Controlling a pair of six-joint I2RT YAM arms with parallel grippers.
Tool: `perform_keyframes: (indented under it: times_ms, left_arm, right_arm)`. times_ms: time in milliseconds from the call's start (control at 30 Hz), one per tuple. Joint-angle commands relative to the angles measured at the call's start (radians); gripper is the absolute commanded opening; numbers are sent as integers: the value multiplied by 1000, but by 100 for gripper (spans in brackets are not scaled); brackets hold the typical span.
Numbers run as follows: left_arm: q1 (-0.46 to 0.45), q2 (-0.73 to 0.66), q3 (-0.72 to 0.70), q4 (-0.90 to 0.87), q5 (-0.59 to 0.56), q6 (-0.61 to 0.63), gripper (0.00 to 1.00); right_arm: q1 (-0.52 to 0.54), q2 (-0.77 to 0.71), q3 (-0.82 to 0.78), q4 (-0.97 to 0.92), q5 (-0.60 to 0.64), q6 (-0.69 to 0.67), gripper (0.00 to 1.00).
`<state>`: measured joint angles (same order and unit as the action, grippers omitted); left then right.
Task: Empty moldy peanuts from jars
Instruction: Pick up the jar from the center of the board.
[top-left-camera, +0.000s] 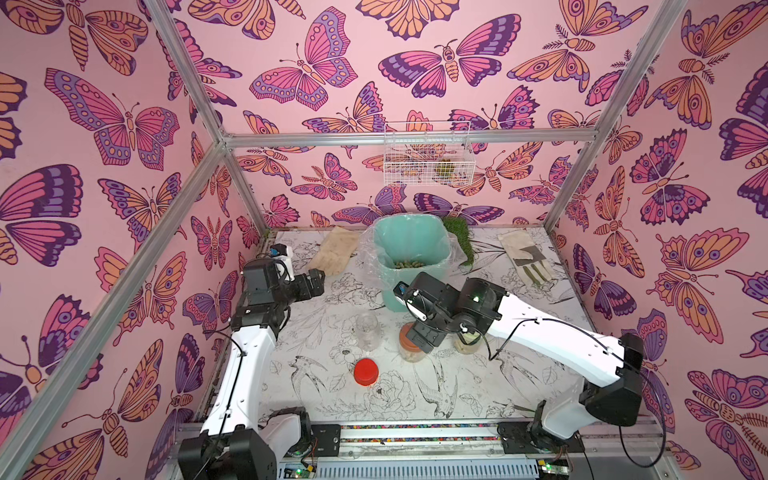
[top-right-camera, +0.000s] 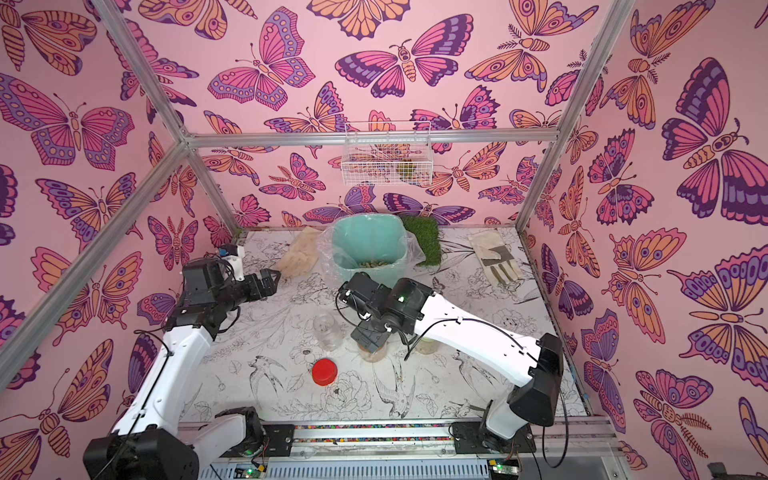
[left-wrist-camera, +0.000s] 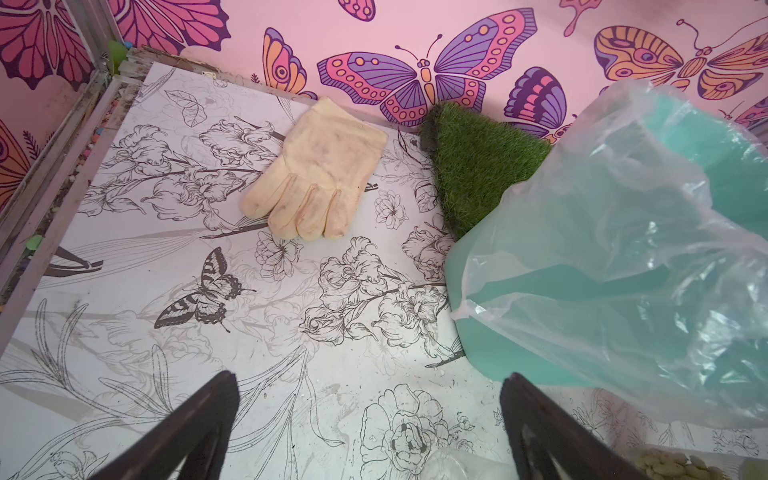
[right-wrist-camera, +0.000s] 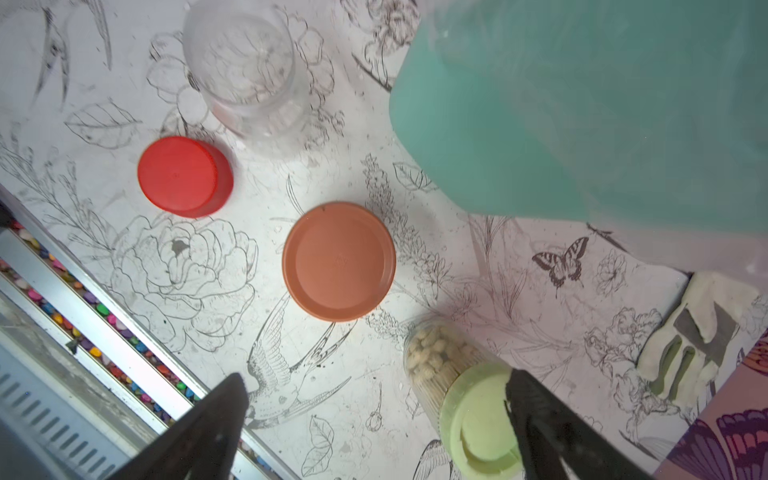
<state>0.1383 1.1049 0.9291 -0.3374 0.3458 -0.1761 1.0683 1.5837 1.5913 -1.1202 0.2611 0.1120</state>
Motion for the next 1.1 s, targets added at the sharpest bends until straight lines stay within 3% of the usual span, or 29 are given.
perform_keyframes:
  times_ms: [0,433,933,1067]
  left_arm:
    - [6,-17,-3,2,40,16,100]
    - [6,-11,-17,3,53,38,100]
    - [6,0,-10,5,66,47,100]
    - [6,3,-6,4,80,47,100]
  right_arm:
    - [3,23,-39,15,-4,57,99]
    - [-16,197,-13,71,-90,94,99]
    - [-69,251,-59,155,-185,104,100]
    - [-70,277,-47,146,-201,102,96]
